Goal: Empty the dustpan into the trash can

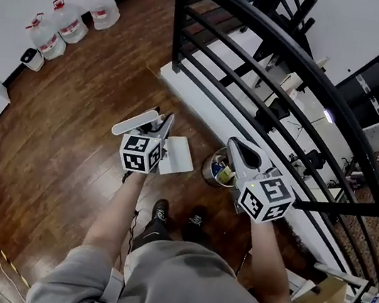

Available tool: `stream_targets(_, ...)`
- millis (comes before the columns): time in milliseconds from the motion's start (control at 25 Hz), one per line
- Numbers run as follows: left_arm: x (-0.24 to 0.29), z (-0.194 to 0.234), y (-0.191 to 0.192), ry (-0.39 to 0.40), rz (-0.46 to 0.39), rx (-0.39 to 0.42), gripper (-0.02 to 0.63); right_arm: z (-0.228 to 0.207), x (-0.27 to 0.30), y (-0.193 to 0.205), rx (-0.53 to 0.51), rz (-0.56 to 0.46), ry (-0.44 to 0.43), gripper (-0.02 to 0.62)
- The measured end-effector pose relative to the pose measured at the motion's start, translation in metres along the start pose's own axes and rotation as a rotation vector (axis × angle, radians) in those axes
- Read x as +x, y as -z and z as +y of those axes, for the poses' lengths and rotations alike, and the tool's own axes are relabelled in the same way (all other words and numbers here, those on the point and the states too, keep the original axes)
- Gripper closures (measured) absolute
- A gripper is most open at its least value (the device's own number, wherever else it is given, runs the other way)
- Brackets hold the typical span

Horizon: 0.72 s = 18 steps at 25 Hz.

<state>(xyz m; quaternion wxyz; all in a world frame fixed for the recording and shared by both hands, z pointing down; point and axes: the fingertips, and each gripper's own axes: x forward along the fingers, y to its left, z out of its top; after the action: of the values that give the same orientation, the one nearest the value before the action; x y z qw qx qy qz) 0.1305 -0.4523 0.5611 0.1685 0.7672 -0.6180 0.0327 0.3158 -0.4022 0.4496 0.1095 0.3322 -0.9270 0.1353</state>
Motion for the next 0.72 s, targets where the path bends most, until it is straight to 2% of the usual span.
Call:
stream_targets(440, 0.025, 0.006, 0.055, -0.004, -0.02, 0.003, 0.42, -0.011, 0.016, 0.043, 0.007, 0.109, -0.016, 0.597)
stream_targets(720, 0.036, 0.01, 0.058, -0.008, -0.05, 0.013, 0.417, -0.016, 0.019, 0.065, 0.018, 0.14, -0.029, 0.597)
